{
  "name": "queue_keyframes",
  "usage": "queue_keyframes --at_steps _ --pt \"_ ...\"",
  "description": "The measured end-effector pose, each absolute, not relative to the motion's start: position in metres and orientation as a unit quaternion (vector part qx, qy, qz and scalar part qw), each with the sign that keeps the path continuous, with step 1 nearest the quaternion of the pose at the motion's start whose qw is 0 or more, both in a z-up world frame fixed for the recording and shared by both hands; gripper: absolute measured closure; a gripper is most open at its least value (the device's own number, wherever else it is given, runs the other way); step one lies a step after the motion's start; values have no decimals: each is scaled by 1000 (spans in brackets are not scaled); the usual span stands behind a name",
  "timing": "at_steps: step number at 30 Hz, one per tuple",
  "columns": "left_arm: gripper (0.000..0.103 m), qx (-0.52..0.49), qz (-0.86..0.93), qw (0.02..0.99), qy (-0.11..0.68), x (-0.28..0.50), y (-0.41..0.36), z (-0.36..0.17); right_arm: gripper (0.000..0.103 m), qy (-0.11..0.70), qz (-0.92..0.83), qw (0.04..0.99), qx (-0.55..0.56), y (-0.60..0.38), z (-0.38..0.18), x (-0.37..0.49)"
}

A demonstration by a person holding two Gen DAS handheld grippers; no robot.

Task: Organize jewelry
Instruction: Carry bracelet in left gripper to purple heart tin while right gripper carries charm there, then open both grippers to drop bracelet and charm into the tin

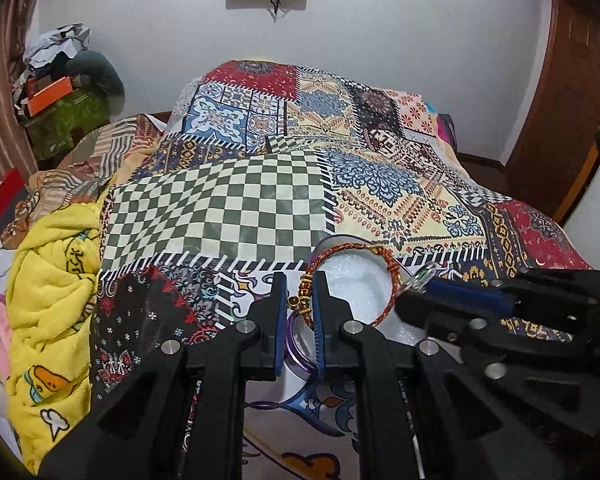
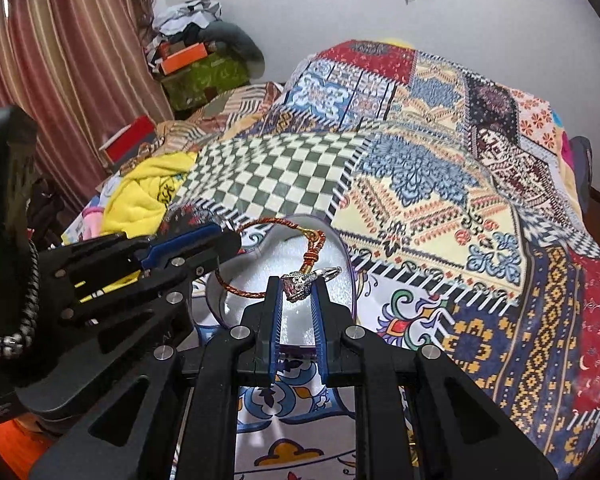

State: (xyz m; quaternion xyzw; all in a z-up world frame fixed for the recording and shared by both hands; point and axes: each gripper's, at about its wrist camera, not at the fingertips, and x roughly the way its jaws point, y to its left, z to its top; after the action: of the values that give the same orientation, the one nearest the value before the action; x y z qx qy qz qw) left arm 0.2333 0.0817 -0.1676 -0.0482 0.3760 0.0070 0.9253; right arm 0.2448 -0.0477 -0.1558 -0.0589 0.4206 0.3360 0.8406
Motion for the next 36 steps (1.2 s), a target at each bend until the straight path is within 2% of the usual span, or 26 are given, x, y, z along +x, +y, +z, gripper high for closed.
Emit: queue_keyframes --at_steps 15,18,20,22,25,26,29,30,32,36 --pt "92 -23 10 924 382 230 72 -170 90 432 345 830 -70 -46 -164 243" --pt "87 -30 11 924 382 227 74 -167 90 433 342 832 -68 -50 -161 243" --pt "75 -28 12 924 380 226 73 -164 90 430 339 834 -65 -55 -156 241" --pt "71 -22 17 927 374 223 72 -159 90 425 336 838 -61 -59 -150 240" --pt "71 -21 19 930 366 217 71 -150 88 416 326 847 -60 -67 -141 237" --pt "71 -20 21 932 362 215 70 -147 83 413 321 851 -60 -71 -137 235" --pt "70 -16 28 937 348 206 68 -135 59 400 304 863 -61 -81 -127 229" --pt "69 -16 29 939 344 203 67 -131 54 395 300 866 -61 -83 -124 227" --pt "64 -17 29 941 336 197 65 -123 53 388 294 871 -60 -91 -117 222" --pt "59 -16 28 946 322 185 59 -109 53 381 281 879 -54 -106 -107 215"
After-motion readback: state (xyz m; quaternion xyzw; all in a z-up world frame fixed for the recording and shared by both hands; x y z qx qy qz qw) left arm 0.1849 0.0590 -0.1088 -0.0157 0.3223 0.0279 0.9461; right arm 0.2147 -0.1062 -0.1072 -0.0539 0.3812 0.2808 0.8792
